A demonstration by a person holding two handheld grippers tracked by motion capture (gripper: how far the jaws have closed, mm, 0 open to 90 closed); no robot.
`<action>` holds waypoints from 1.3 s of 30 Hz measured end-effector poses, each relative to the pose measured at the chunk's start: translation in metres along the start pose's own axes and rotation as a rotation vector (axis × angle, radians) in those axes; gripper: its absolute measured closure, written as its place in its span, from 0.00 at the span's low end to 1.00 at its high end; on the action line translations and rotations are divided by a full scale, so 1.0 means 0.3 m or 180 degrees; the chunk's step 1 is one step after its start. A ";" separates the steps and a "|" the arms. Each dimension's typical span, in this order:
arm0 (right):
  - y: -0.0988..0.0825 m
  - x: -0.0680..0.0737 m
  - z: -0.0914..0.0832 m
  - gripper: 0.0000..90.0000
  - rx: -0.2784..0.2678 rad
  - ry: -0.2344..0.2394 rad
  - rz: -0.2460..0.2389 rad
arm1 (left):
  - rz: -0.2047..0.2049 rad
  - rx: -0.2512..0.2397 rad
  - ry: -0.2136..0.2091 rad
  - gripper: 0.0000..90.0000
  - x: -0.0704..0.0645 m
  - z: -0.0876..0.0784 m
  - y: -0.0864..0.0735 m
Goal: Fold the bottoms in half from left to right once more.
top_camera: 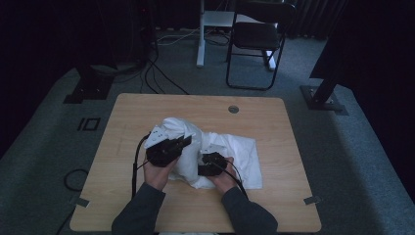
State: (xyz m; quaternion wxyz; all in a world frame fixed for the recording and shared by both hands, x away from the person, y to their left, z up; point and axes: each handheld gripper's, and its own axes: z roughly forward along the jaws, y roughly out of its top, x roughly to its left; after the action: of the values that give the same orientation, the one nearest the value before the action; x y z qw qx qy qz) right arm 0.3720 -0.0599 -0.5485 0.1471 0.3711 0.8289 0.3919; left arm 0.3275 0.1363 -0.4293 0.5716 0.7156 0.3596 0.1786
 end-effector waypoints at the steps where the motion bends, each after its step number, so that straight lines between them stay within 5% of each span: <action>1: 0.002 -0.003 -0.007 0.44 0.0000 0.0034 0.0018 | 0.0014 0.0008 0.0000 0.93 0.000 0.000 0.000; 4: 0.007 -0.020 -0.060 0.43 -0.0055 0.0228 0.0035 | 0.0019 0.0012 0.0032 0.93 0.009 -0.004 -0.003; 6: 0.004 -0.037 -0.140 0.42 -0.0283 0.0291 0.0027 | 0.0004 0.0016 0.0038 0.93 0.018 -0.009 -0.006; 8: -0.010 -0.070 -0.215 0.42 -0.0408 0.0131 -0.0029 | -0.0016 0.0017 0.0040 0.93 0.027 -0.012 -0.008; 11: -0.038 -0.109 -0.250 0.40 -0.0318 -0.0155 -0.0063 | -0.0062 -0.0003 0.0007 0.93 0.030 -0.009 -0.005; 13: -0.094 -0.152 -0.220 0.39 -0.0053 -0.0167 0.0045 | -0.0067 -0.0008 -0.0020 0.93 0.023 0.001 0.001; 16: -0.124 -0.151 -0.174 0.41 0.0041 -0.0150 0.0091 | -0.0035 -0.0002 -0.0053 0.93 0.011 0.014 0.010; 21: -0.088 -0.108 -0.084 0.46 -0.0049 -0.0029 0.0214 | 0.0187 0.0116 -0.0125 0.93 -0.042 0.074 0.040; 29: -0.037 -0.044 -0.007 0.46 -0.0131 0.0244 0.0093 | 0.0218 0.0310 -0.0200 0.93 -0.065 0.141 0.014; 32: -0.040 -0.059 -0.018 0.42 -0.0189 0.0403 0.0118 | 0.0294 0.0356 -0.0171 0.93 -0.070 0.152 0.005; 34: -0.052 -0.088 -0.079 0.39 -0.0339 0.0482 0.0188 | 0.0310 0.0365 -0.0162 0.93 -0.064 0.147 0.002; 36: -0.078 -0.124 -0.163 0.40 -0.0521 0.0366 0.0212 | 0.0289 0.0361 -0.0160 0.93 -0.057 0.145 0.001; 39: -0.124 -0.174 -0.222 0.41 -0.0321 -0.0034 0.0181 | 0.0245 0.0346 -0.0174 0.93 -0.057 0.152 0.000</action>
State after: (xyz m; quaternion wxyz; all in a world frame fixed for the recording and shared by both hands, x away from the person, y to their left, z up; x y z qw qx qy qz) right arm 0.3533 -0.1496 -0.5361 0.1589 0.3887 0.7964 0.4351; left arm 0.3464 0.0925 -0.4395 0.5343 0.7634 0.3253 0.1611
